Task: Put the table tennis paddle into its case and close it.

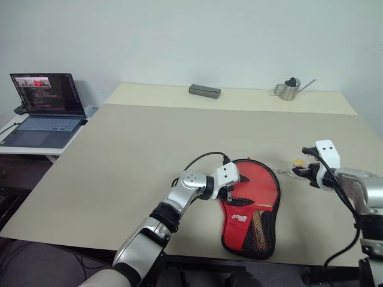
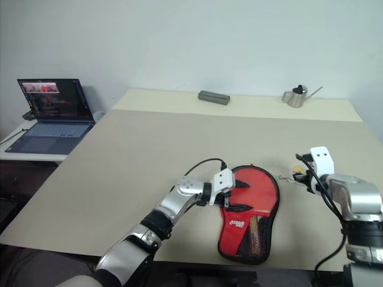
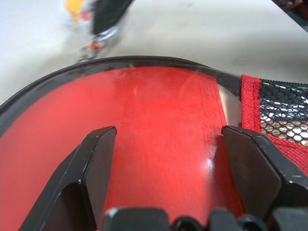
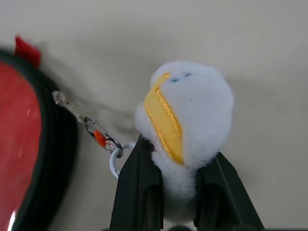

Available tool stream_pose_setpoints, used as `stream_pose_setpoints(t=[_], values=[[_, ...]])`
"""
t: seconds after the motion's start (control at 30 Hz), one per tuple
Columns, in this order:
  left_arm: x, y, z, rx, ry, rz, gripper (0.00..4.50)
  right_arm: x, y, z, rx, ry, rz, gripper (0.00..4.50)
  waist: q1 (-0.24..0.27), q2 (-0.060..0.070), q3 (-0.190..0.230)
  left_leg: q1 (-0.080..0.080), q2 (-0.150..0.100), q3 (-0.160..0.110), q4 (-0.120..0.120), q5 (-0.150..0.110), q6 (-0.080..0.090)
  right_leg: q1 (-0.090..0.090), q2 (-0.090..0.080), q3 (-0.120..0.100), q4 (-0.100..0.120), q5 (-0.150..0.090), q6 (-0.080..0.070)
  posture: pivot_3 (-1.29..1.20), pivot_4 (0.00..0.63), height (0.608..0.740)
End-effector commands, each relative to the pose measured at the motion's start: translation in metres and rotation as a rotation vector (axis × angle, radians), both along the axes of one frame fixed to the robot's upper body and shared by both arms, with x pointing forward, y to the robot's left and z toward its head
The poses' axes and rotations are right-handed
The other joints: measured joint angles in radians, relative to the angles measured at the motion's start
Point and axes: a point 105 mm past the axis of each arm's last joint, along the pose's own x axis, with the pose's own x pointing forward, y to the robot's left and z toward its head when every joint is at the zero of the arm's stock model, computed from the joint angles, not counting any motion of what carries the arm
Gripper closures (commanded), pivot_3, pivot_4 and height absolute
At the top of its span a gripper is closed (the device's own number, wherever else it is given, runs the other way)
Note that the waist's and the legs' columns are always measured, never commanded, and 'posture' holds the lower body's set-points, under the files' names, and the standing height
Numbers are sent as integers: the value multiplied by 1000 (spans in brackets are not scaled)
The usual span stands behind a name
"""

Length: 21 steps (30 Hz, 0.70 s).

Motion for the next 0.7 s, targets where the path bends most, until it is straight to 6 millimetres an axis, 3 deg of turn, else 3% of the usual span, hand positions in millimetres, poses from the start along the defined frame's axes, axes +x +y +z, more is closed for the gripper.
stream_pose_setpoints(t=[0.03, 0.17, 0.33, 0.53, 0.7], values=[[-7, 31, -66, 255, 103, 84, 703, -22, -12, 18, -16, -13, 4, 4199, 2, 0, 0, 0, 0, 0, 0, 0, 0, 0, 0, 0, 0, 0, 0, 0, 150, 740], [-7, 33, -68, 264, 104, 84, 703, -53, -10, 10, 11, 75, 68, 4201, 0, -2, -2, 1, 0, -1, -1, 0, 1, 5, -1, -1, -9, 1, 2, 0, 150, 740], [-7, 33, -69, 271, 104, 83, 703, -100, 17, -1, 55, 210, 274, 4205, 0, -3, -2, 2, 1, -2, -1, -1, 2, 7, -1, -1, -11, 0, 1, 0, 150, 740], [-8, 31, -70, 271, 105, 82, 703, -142, 49, -9, 98, 313, 495, 4206, -2, -5, -3, 3, 2, -3, -1, -1, 2, 7, -1, -2, -14, 0, 1, 0, 150, 740], [-8, 30, -70, 271, 103, 81, 703, -168, 63, -11, 89, 374, 639, 4217, 1, -8, -5, 3, 3, -4, -1, -2, 2, 6, -3, -3, -16, -1, 2, 0, 150, 740]])
